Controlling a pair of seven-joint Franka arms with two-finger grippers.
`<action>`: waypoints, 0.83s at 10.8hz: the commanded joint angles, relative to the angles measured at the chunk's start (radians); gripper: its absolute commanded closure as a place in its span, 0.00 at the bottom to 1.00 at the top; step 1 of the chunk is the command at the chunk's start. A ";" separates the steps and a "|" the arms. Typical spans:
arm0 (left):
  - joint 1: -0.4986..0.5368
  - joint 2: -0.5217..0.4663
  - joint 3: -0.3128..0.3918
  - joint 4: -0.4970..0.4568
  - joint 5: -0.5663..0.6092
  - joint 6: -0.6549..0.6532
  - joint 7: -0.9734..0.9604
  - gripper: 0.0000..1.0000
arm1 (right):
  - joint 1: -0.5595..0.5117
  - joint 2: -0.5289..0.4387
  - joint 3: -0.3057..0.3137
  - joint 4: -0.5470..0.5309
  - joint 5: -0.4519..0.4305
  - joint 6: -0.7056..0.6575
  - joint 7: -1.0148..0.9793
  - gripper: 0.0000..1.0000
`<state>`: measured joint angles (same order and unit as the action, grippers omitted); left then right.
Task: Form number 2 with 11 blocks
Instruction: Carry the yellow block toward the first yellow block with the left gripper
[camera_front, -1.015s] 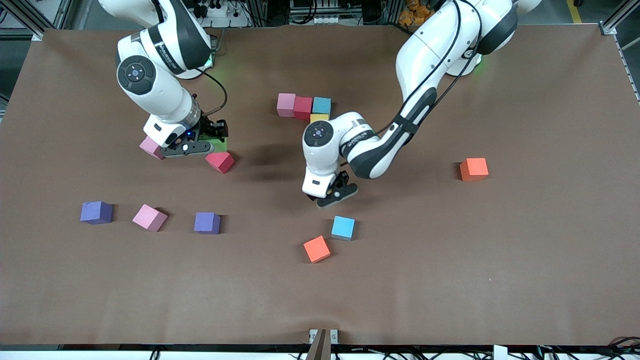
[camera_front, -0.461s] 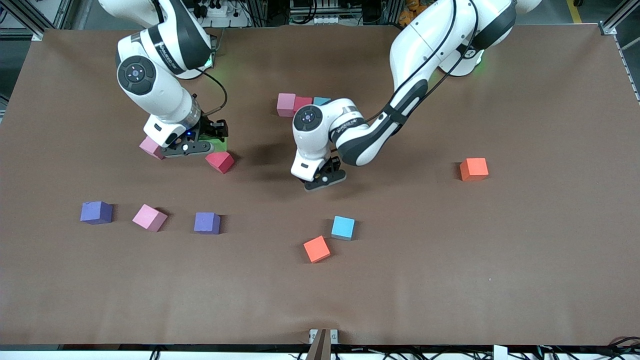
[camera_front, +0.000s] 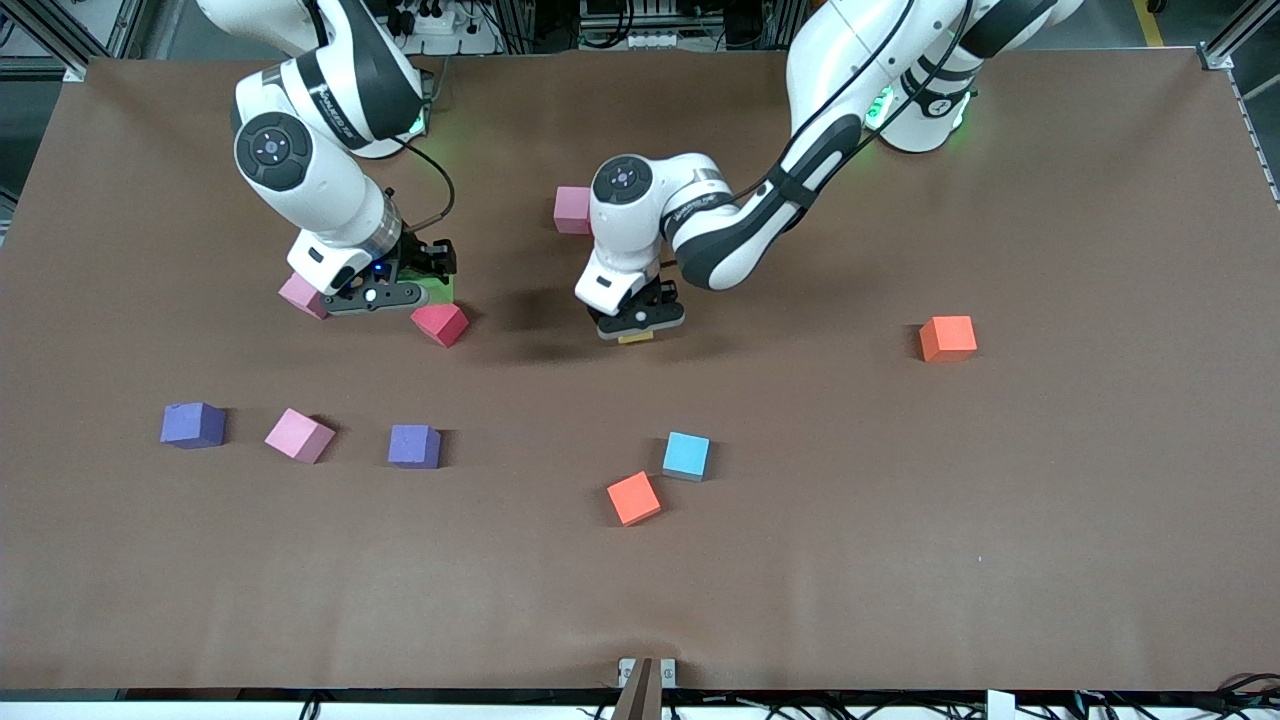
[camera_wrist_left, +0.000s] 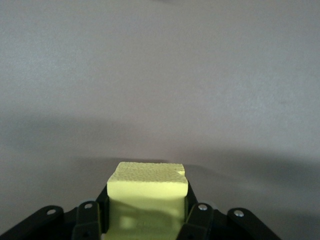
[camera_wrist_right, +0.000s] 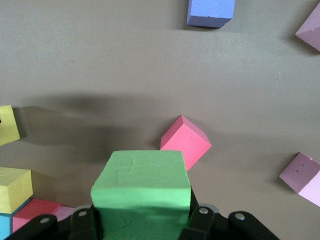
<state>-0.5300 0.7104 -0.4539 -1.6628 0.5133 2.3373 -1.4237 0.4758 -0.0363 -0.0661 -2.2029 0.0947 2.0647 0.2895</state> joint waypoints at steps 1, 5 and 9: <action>0.018 -0.026 -0.005 -0.061 0.043 0.060 0.009 1.00 | -0.013 0.003 0.009 0.011 -0.001 -0.011 0.013 0.55; 0.012 -0.008 -0.005 -0.087 0.067 0.100 -0.003 1.00 | -0.008 0.009 0.009 0.009 -0.001 -0.006 0.011 0.55; 0.001 -0.008 -0.005 -0.106 0.067 0.108 -0.004 1.00 | 0.001 0.009 0.009 0.000 -0.004 -0.012 -0.224 0.55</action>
<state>-0.5299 0.7120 -0.4544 -1.7536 0.5564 2.4326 -1.4236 0.4781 -0.0288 -0.0602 -2.2032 0.0932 2.0630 0.1962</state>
